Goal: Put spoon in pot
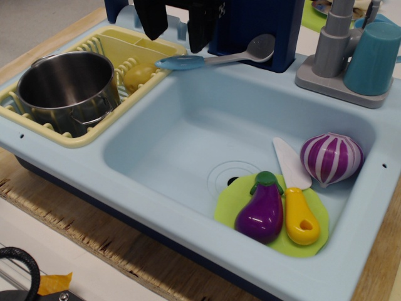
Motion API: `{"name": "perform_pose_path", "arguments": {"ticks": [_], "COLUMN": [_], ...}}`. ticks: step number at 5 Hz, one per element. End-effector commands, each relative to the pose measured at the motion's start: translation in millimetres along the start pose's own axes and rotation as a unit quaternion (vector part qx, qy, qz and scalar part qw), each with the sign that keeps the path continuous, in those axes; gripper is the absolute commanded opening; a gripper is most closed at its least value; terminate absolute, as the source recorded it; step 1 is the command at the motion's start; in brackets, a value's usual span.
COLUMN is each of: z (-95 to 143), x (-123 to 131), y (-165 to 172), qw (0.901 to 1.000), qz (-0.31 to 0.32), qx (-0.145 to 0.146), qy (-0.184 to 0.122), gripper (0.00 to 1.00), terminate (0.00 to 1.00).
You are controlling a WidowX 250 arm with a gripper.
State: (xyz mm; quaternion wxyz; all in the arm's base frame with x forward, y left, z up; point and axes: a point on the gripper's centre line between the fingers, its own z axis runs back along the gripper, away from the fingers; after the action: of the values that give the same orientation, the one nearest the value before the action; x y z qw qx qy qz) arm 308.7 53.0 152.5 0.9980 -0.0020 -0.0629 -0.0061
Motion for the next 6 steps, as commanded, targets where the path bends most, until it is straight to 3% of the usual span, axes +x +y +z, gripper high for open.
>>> {"name": "perform_pose_path", "arguments": {"ticks": [1,3,5,6], "z": [2.5,-8.1,-17.6,-29.2], "x": [6.4,6.4,-8.7,-9.3], "y": [1.6,5.2,9.9,14.3], "qw": [1.0,0.9998,0.9988,0.9985], "qz": [-0.007,-0.009,-0.011,0.004], "qx": [0.0,-0.017,-0.047,-0.05], "qy": [-0.005,0.01,0.002,0.023], "gripper": [1.0,1.0,1.0,1.0], "terminate": [0.0,0.0,0.0,0.0]}}
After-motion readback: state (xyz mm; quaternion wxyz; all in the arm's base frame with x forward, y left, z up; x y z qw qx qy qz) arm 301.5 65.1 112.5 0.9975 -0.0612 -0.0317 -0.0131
